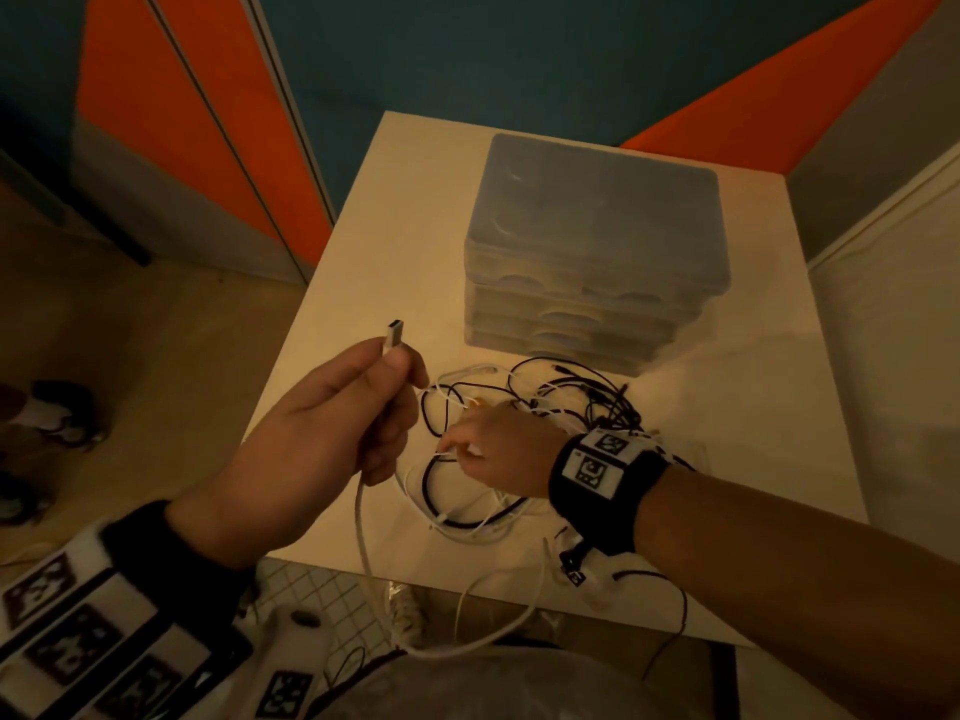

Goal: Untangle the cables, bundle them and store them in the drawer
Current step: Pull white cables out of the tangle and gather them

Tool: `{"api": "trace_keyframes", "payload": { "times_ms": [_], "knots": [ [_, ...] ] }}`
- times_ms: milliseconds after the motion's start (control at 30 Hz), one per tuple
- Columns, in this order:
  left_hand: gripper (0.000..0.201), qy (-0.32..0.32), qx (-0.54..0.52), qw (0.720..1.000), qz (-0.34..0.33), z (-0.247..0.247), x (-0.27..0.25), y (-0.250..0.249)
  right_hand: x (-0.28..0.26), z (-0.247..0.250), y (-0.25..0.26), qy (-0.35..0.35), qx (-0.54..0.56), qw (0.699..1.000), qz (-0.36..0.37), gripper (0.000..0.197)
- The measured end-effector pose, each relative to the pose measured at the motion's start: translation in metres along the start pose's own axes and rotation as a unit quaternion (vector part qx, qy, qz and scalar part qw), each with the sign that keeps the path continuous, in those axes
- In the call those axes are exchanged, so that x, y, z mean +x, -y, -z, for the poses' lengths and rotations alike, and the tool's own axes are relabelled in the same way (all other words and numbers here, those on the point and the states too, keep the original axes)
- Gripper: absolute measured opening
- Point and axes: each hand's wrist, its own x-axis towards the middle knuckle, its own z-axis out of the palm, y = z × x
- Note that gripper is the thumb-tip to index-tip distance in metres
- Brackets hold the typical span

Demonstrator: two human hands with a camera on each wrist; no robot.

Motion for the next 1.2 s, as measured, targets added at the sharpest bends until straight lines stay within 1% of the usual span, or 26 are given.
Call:
{"api": "trace_keyframes", "payload": {
  "times_ms": [67,133,167,233,267,300,367,433,533,567,633,667,700,767,833,900,933,967,1033,1067,1133,1200],
  "knots": [
    [0.028,0.0,0.008,1.0,-0.002,0.0,0.0,0.0,0.016,-0.014,0.01,0.019,-0.02,1.0,0.008,0.033],
    [0.029,-0.001,0.016,1.0,-0.002,0.0,0.0,0.001,0.03,-0.026,0.017,0.047,-0.064,0.997,-0.022,0.036],
    [0.029,-0.001,0.018,1.0,-0.002,0.001,0.0,0.001,0.035,-0.031,0.018,0.063,-0.092,0.993,-0.038,0.034],
    [0.029,0.0,0.017,1.0,-0.001,0.003,-0.001,0.002,0.042,-0.038,0.017,0.096,-0.146,0.983,-0.058,0.024],
    [0.029,0.0,0.017,1.0,-0.001,0.003,-0.001,0.002,0.042,-0.038,0.015,0.103,-0.161,0.98,-0.062,0.021],
    [0.029,-0.001,0.02,1.0,0.0,0.004,-0.002,0.003,0.04,-0.037,0.014,0.093,-0.161,0.98,-0.063,0.02],
    [0.029,-0.012,0.036,0.999,-0.002,0.005,-0.001,0.004,0.033,-0.031,0.009,0.035,-0.119,0.991,-0.058,0.015],
    [0.03,-0.031,0.048,0.998,-0.005,0.007,0.0,0.007,0.02,-0.015,0.01,-0.054,-0.066,0.996,-0.041,0.01],
    [0.029,-0.057,0.04,0.998,0.012,0.005,0.004,0.01,-0.007,0.02,0.014,-0.17,-0.002,0.985,-0.003,0.011],
    [0.026,-0.067,0.041,0.997,0.02,0.003,0.007,0.012,-0.017,0.034,0.016,-0.2,0.036,0.979,0.006,0.01],
    [0.016,-0.093,0.061,0.993,0.037,-0.002,0.014,0.013,-0.037,0.058,0.022,-0.215,0.155,0.964,-0.008,0.005],
    [0.015,-0.106,0.074,0.991,0.04,-0.005,0.019,0.014,-0.045,0.069,0.024,-0.224,0.204,0.953,-0.003,0.004],
    [0.016,-0.112,0.086,0.989,0.038,-0.009,0.023,0.014,-0.052,0.08,0.028,-0.245,0.225,0.943,0.008,0.004],
    [0.02,-0.094,0.106,0.989,0.03,-0.017,0.031,0.012,-0.063,0.097,0.035,-0.295,0.229,0.927,0.038,0.004],
    [0.022,-0.049,0.132,0.99,0.01,-0.029,0.035,0.007,-0.069,0.111,0.041,-0.34,0.229,0.909,0.069,0.005],
    [0.016,-0.013,0.177,0.984,-0.016,-0.04,0.04,0.002,-0.074,0.12,0.044,-0.365,0.236,0.896,0.095,0.008],
    [0.013,-0.005,0.195,0.98,-0.029,-0.044,0.042,0.0,-0.076,0.123,0.044,-0.367,0.238,0.893,0.102,0.009],
    [0.017,-0.004,0.202,0.978,-0.041,-0.046,0.044,-0.002,-0.08,0.126,0.042,-0.361,0.239,0.895,0.103,0.01],
    [0.026,-0.021,0.182,0.981,-0.057,-0.045,0.048,-0.006,-0.088,0.131,0.028,-0.334,0.211,0.916,0.074,0.017],
    [0.028,-0.032,0.153,0.986,-0.064,-0.044,0.049,-0.008,-0.093,0.133,0.017,-0.32,0.175,0.93,0.049,0.018],
    [0.031,-0.033,0.109,0.991,-0.075,-0.04,0.049,-0.013,-0.105,0.135,-0.008,-0.292,0.078,0.953,-0.007,0.016],
    [0.032,-0.037,0.093,0.992,-0.078,-0.037,0.048,-0.021,-0.116,0.137,-0.032,-0.274,-0.013,0.96,-0.054,0.018]
  ]
}}
